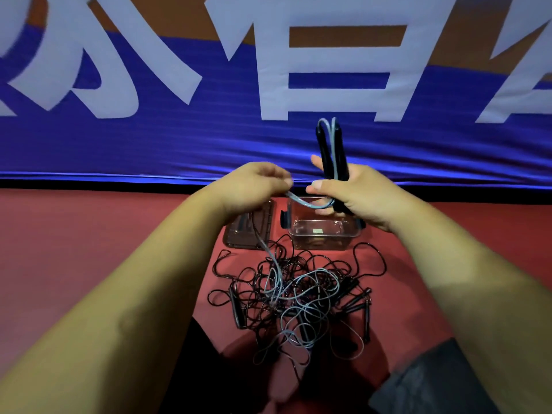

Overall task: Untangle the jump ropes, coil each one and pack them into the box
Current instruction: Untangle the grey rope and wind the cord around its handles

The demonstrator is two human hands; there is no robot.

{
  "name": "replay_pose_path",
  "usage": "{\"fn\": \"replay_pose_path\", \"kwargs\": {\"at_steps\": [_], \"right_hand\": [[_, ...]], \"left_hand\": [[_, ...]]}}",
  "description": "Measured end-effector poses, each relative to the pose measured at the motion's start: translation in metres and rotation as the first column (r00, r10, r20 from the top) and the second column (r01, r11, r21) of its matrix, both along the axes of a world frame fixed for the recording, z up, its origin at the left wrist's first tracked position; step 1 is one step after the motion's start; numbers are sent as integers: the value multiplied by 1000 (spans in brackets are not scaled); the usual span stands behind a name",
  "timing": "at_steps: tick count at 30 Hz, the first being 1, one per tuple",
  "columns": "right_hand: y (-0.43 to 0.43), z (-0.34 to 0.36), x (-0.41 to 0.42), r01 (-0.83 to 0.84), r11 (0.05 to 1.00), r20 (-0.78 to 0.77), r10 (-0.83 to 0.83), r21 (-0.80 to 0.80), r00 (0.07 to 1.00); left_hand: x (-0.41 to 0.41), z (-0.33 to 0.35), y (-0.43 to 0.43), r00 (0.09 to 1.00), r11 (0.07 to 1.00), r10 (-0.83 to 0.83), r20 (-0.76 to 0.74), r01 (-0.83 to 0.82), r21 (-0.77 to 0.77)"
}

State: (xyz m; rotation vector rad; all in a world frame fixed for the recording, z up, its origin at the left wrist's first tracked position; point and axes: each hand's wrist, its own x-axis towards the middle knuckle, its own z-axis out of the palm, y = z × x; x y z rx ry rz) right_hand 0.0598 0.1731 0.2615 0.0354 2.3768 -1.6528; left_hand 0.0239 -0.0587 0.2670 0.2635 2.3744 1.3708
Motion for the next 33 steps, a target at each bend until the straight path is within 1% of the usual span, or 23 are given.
{"fn": "replay_pose_path", "kwargs": {"at_steps": [1, 3, 4, 7, 9, 12, 13, 14, 17, 21, 24, 26, 28, 30, 33], "right_hand": [[-4, -1, 2, -17, 999, 2, 17, 33, 1000], [-9, -3, 4, -60, 993, 3, 60, 99, 998], [-11, -5, 6, -94, 992, 21, 92, 81, 996], [-17, -7, 8, -79, 977, 138, 107, -199, 985], [-23, -2, 16, -82, 955, 169, 134, -285, 977], [-28, 2, 23, -114, 913, 233, 219, -392, 948], [-30, 3, 24, -130, 907, 261, 249, -401, 933], [-30, 4, 24, -156, 913, 278, 273, -378, 921], [-31, 3, 23, -212, 943, 274, 281, -256, 920], [-32, 1, 20, -148, 971, 220, 188, -187, 957], [-32, -5, 15, -92, 973, 173, 130, -214, 976], [-32, -6, 14, -69, 961, 174, 119, -269, 977], [-31, -7, 14, -52, 945, 179, 115, -322, 977], [-29, -6, 15, -72, 934, 172, 140, -349, 975], [-25, -1, 16, -130, 922, 191, 210, -364, 959]], "left_hand": [[1, 2, 3, 999, 998, 32, 33, -34, 56], [2, 7, 8, 994, 983, 35, 104, -54, 178], [2, 10, 10, 992, 976, 9, 123, -35, 215], [6, 17, 14, 993, 974, -90, 77, 72, 214], [9, 15, 18, 986, 955, -150, 79, 123, 272], [11, 11, 22, 972, 911, -200, 120, 139, 389], [12, 11, 23, 972, 910, -198, 125, 135, 393], [13, 13, 25, 976, 918, -185, 119, 128, 374], [13, 13, 33, 991, 960, -85, 101, 54, 276], [13, 6, 43, 994, 939, 27, 105, -61, 340], [11, 5, 46, 995, 930, 77, 67, -96, 354], [9, 4, 46, 994, 930, 104, 32, -108, 353], [7, 4, 45, 992, 923, 127, 29, -128, 363], [5, 4, 44, 989, 917, 144, 30, -145, 372], [6, 5, 42, 991, 927, 134, -5, -124, 355]]}}
